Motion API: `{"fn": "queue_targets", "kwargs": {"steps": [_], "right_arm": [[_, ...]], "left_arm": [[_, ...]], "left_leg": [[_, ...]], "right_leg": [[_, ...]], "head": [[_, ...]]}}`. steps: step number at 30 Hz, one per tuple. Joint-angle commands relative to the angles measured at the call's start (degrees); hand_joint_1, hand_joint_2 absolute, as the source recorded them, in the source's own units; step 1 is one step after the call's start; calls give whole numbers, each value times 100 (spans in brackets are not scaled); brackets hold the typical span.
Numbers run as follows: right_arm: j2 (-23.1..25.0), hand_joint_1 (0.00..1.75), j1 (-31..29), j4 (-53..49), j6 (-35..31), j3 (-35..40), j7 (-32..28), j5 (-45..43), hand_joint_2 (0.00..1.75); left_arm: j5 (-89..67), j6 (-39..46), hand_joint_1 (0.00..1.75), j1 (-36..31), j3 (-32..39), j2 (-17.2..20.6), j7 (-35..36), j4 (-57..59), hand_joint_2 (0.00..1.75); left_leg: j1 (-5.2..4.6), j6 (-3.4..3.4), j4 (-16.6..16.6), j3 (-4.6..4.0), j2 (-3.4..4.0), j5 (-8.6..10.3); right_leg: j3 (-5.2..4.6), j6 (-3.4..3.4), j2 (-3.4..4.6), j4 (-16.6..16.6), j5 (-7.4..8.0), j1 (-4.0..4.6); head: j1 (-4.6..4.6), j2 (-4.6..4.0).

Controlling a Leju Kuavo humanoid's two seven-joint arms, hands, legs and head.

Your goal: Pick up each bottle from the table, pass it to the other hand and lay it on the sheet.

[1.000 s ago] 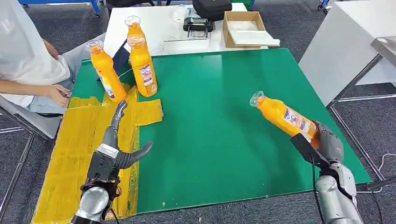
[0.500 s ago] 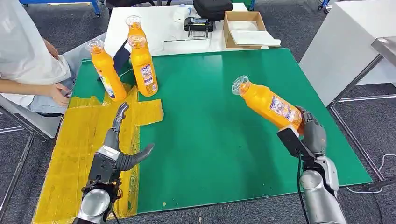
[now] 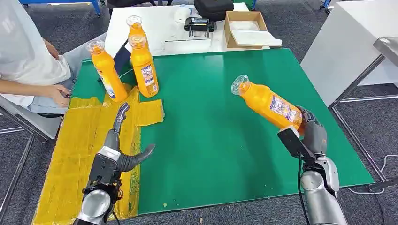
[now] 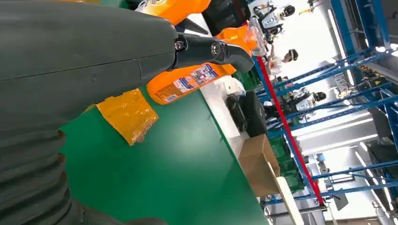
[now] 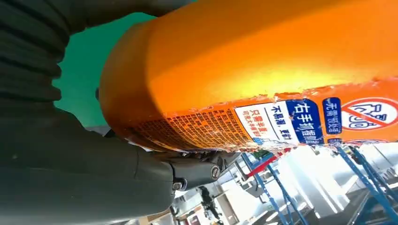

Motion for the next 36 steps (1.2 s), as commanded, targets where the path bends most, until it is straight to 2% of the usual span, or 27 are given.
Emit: {"fn": "queue_targets", "kwargs": {"steps": [1,9,10,11,12,13,14,15,17,18,21,22,23,24,26,28,36], "right_arm": [[86,175,-112,54,33,71,33,-23,175],[86,175,-112,54,33,71,33,-23,175],[86,175,-112,54,33,71,33,-23,175],[86,175,-112,54,33,71,33,-23,175],[1350,175,-290,122,1325,1422,-919,225,175],[1820,175,-558,762,586,2069,-575,425,175],[1952,175,-833,1303,-62,2735,-250,244,175],[1914,175,-897,1388,-174,2905,-201,109,175],[1556,175,-915,1258,-254,3226,-123,-301,175],[1430,175,-899,1182,-234,3260,-116,-348,175],[1276,175,-873,1103,-187,3222,-129,-405,175],[1276,175,-873,1103,-187,3222,-129,-405,175],[1276,175,-873,1103,-187,3222,-129,-405,175],[1276,175,-873,1103,-187,3222,-129,-405,175],[1276,175,-873,1103,-187,3222,-129,-405,175],[1276,175,-873,1103,-187,3222,-129,-405,175],[1246,175,-879,1057,-140,3252,-132,-403,175]], "left_arm": [[-5,-15,0,-75,-51,40,36,141,175],[-5,-15,0,-75,-51,40,36,141,175],[-5,-15,0,-75,-51,40,36,141,175],[-5,-15,0,-75,-51,40,36,141,175],[1282,-1646,0,-509,-433,13,407,580,175],[1228,-1504,0,-681,-549,-101,399,838,175],[1255,-1372,0,-798,-664,-122,372,996,175],[1274,-1341,0,-815,-690,-112,366,1012,175],[1337,-1285,0,-795,-719,-36,362,965,175],[1345,-1282,0,-778,-713,-16,363,938,175],[1352,-1280,0,-754,-699,8,364,906,175],[1352,-1280,0,-754,-699,8,364,906,175],[1352,-1280,0,-754,-699,8,364,906,175],[1352,-1280,0,-754,-699,8,364,906,175],[1352,-1280,0,-754,-699,8,364,906,175],[1352,-1280,0,-754,-699,8,364,906,175],[1365,-1278,0,-758,-689,11,367,911,175]], "left_leg": [[8,-20,3,22,8,-13],[5,-12,0,9,5,-5],[13,-30,10,38,12,-26],[6,-15,1,14,7,-8],[3,-11,-1,9,4,-5],[10,-20,2,19,33,-12],[21,-40,6,47,77,-28],[23,-26,-2,30,92,-17],[34,-28,0,16,86,-16],[38,-52,5,48,125,-33],[25,-45,-6,5,58,13],[35,-55,-3,15,24,13],[38,-56,-3,6,7,18],[46,-53,-4,-11,4,21],[47,-62,5,13,20,2],[39,-58,-3,-12,22,16],[34,-57,-3,-25,7,21]], "right_leg": [[21,-17,2,1,-9,9],[9,-10,1,-2,-3,6],[36,-26,3,6,-19,14],[13,-12,2,-1,-5,7],[8,-9,1,-2,-3,4],[9,-18,28,-1,0,11],[23,-36,68,3,-1,22],[15,-24,87,-14,19,24],[9,-25,78,-3,16,35],[23,-46,111,10,8,40],[-33,-54,32,6,17,28],[-15,-62,5,6,3,37],[-37,-57,-6,7,9,35],[-24,-57,-4,3,12,44],[0,-63,8,9,-1,45],[-25,-57,7,8,14,38],[-37,-56,-1,9,16,33]], "head": [[-2,0],[-2,0],[-2,0],[-2,0],[-2,0],[0,0],[-2,0],[7,0],[26,0],[22,0],[0,0],[9,0],[-4,0],[7,0],[7,0],[4,0],[2,0]]}}
